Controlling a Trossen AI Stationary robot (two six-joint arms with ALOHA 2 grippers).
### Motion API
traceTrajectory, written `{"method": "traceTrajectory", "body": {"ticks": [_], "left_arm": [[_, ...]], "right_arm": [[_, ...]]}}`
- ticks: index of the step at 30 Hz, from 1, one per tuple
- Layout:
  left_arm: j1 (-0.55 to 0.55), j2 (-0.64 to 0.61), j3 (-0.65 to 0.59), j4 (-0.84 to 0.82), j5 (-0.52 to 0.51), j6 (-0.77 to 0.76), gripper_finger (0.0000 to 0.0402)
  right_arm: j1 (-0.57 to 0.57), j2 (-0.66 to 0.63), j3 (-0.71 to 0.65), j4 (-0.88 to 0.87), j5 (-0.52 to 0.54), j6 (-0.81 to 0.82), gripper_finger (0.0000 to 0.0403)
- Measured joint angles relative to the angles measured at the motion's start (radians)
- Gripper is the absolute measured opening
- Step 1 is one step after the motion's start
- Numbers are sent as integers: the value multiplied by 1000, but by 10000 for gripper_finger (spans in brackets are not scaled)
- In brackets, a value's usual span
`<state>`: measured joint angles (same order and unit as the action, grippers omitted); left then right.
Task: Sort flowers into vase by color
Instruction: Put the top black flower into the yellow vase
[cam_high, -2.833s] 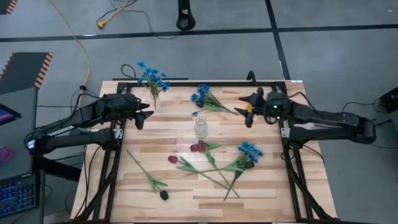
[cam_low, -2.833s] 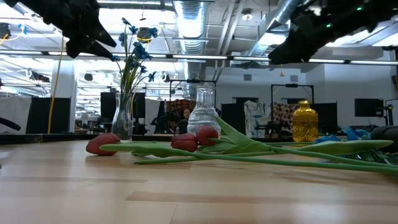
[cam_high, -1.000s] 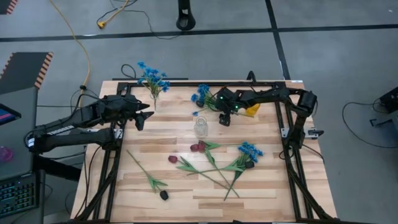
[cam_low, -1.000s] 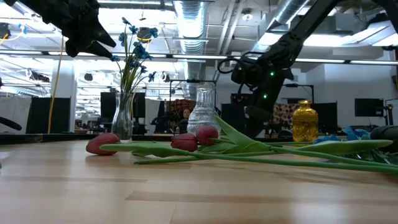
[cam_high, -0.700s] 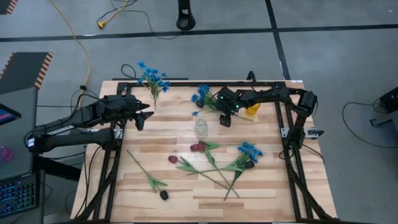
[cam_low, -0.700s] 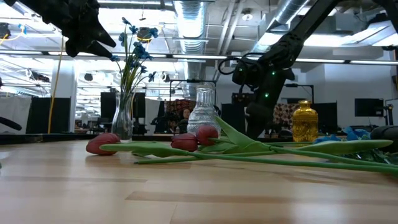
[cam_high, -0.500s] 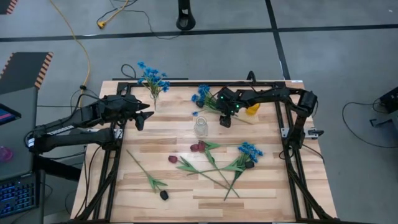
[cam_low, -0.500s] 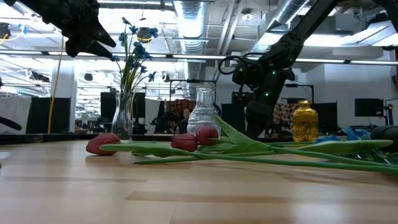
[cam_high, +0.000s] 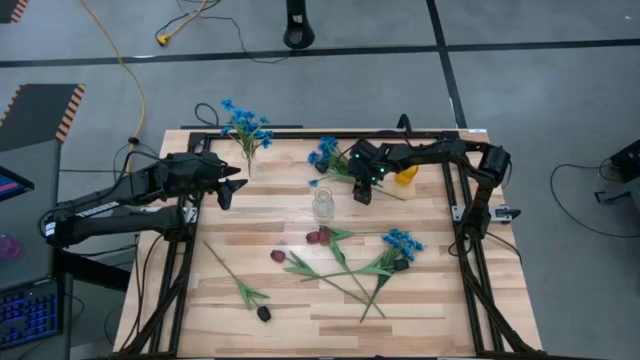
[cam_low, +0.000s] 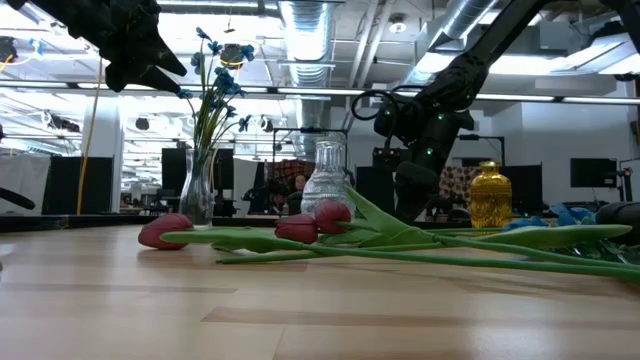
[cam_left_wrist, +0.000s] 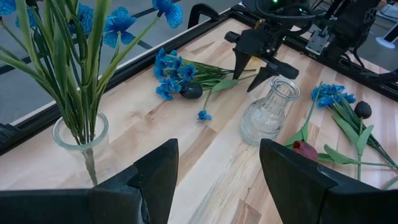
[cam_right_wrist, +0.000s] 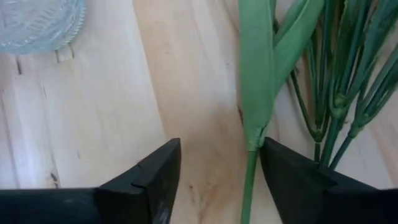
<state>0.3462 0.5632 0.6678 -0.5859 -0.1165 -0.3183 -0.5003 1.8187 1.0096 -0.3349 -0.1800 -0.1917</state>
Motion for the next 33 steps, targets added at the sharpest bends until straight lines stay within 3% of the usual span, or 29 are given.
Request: {"method": "traceTrajectory", "body": {"ticks": [12, 23, 30, 33], "left_arm": [[0, 0, 0, 0, 0, 0, 213], [0, 0, 0, -1, 0, 0, 213], [0, 0, 0, -1, 0, 0, 213], [0, 0, 0, -1, 0, 0, 213]], "right_arm": [[-19, 0, -1, -1, 12, 1, 110], [-19, 0, -1, -1, 51, 1, 87], [-19, 0, -1, -1, 52, 1, 21], [-19, 0, -1, -1, 52, 1, 17]]}}
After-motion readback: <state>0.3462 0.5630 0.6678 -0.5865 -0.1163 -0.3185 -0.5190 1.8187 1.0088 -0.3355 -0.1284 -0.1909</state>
